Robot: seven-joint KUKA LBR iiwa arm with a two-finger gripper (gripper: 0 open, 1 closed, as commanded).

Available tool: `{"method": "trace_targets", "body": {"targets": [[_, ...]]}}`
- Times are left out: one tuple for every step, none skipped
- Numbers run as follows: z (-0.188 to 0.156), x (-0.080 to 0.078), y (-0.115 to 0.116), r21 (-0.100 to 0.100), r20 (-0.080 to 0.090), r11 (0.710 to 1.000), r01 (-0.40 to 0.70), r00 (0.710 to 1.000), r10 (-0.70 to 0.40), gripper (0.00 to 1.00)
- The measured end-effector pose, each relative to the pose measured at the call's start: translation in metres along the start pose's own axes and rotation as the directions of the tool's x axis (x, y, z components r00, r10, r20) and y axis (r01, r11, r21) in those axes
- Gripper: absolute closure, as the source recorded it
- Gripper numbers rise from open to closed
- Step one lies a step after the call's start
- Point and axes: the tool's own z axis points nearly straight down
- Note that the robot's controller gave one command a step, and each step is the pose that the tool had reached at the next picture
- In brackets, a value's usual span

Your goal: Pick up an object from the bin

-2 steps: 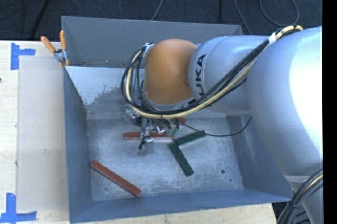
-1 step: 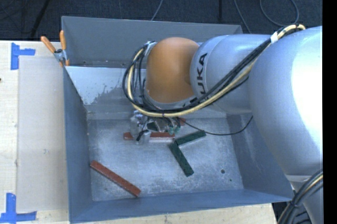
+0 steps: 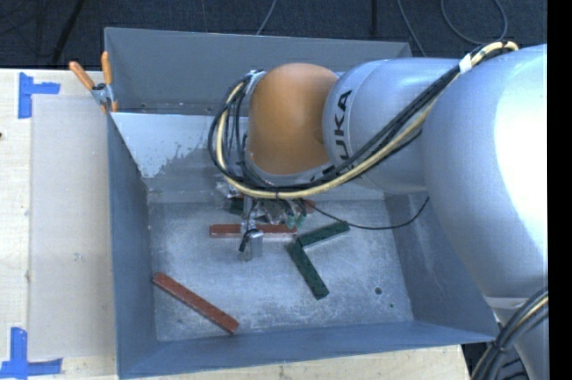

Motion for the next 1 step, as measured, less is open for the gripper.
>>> {"method": "trace_targets", "body": {"targets": [[0.0,0.0,-0.0002,0.0,0.0,1.0,-0.001,1.0,0.001,1.0]]}}
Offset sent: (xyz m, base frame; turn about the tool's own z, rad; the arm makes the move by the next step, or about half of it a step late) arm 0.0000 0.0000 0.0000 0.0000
